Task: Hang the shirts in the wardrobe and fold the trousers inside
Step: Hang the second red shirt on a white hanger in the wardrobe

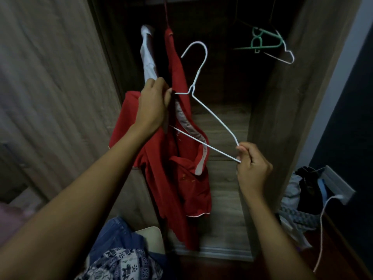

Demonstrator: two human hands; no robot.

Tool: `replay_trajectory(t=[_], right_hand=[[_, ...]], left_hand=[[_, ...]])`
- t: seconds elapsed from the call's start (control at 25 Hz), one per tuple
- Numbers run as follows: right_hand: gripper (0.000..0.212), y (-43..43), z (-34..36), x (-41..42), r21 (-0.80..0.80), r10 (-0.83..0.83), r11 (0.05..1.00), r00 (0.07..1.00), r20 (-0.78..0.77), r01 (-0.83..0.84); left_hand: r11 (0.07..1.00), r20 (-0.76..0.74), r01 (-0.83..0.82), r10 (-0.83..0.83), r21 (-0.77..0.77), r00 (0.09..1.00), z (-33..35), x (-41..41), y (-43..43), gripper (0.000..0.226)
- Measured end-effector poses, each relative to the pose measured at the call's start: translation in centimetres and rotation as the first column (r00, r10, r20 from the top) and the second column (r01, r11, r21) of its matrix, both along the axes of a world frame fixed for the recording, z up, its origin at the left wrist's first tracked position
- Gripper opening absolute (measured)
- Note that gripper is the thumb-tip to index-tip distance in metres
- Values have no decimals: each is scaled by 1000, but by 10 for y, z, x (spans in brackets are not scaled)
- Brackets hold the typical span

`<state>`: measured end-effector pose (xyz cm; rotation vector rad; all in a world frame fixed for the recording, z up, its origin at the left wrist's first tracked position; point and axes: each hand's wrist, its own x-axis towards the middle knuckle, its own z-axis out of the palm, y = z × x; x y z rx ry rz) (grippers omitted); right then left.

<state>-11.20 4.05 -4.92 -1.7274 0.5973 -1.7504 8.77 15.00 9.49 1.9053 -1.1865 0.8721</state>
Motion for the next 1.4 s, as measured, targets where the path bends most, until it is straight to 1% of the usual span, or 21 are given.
replay_trajectory(t=[0.16, 0.24, 0.32, 0.36, 0.44, 0.6, 0.64, 0.68, 0.72, 0.76, 0.8, 0.84, 0.88, 0.92, 0.96, 1.0, 1.08, 1.16, 1.24, 1.32, 1.4], right_hand=[[20, 6, 14, 3, 116, 139, 980, 974, 180, -162], [24, 7, 23, 4, 153, 180, 963, 952, 248, -223], [28, 9, 29, 8, 177, 198, 951, 939, 282, -254], [29, 10, 31, 11, 181, 204, 947, 934, 292, -264], [29, 10, 33, 15, 182, 222, 940, 922, 316, -289], [28, 7, 30, 22, 147, 244, 947, 938, 244, -285], [26, 6, 29, 23, 163, 260, 939, 936, 238, -303], [23, 2, 28, 25, 220, 295, 905, 909, 293, -365], [23, -1, 26, 27, 315, 333, 822, 850, 409, -474], [33, -7, 23, 29, 430, 319, 688, 776, 544, -585], [45, -11, 19, 33, 547, 263, 510, 726, 635, -664], [52, -12, 13, 37, 649, 216, 342, 729, 650, -680], [51, -8, 6, 43, 736, 238, 215, 766, 597, -641], [45, -3, -2, 53, 815, 335, 160, 807, 486, -557], [40, 6, -6, 64, 870, 473, 160, 809, 348, -467], [37, 14, -8, 76, 897, 598, 194, 773, 214, -398], [41, 29, -7, 100, 890, 730, 295, 682, 24, -347], [42, 37, 0, 115, 816, 704, 429, 710, -31, -389], [33, 37, 2, 123, 724, 645, 552, 762, -58, -413], [13, 35, 1, 127, 668, 614, 643, 774, -157, -375], [13, 31, 0, 128, 635, 546, 708, 810, -214, -309]], left_hand=[[993, 27, 118, -118, -2, 993, 21, 5, 13, 24], [984, -60, 177, -177, -8, 982, 32, 10, 17, 24], [981, -139, 181, -170, 65, 976, 47, 17, 17, 32], [976, -121, 165, -148, 143, 982, 54, 23, 17, 36], [962, -1, 95, -98, 257, 995, 66, 31, 17, 33], [958, 199, -169, 124, 232, 972, 73, 43, 31, 36], [952, 228, -185, 129, 245, 965, 71, 44, 35, 36], [956, 236, -148, 87, 255, 968, 69, 43, 39, 35], [965, 213, -76, 22, 249, 977, 66, 42, 44, 34], [971, 172, 0, -42, 238, 984, 64, 40, 48, 32], [973, 134, 53, -84, 225, 987, 62, 39, 52, 29], [974, 120, 81, -108, 210, 987, 60, 40, 57, 26], [975, 116, 94, -119, 199, 986, 58, 41, 61, 25], [975, 112, 104, -128, 197, 986, 57, 42, 64, 25], [973, 106, 113, -136, 200, 985, 56, 43, 68, 25], [970, 98, 125, -148, 207, 984, 55, 43, 70, 26], [967, 79, 138, -158, 215, 984, 53, 44, 74, 25], [969, 77, 126, -145, 215, 986, 49, 47, 80, 24], [973, 75, 103, -120, 208, 990, 47, 53, 87, 24], [975, 55, 85, -98, 204, 994, 47, 58, 94, 27], [978, 49, 78, -89, 192, 995, 48, 62, 100, 30]])
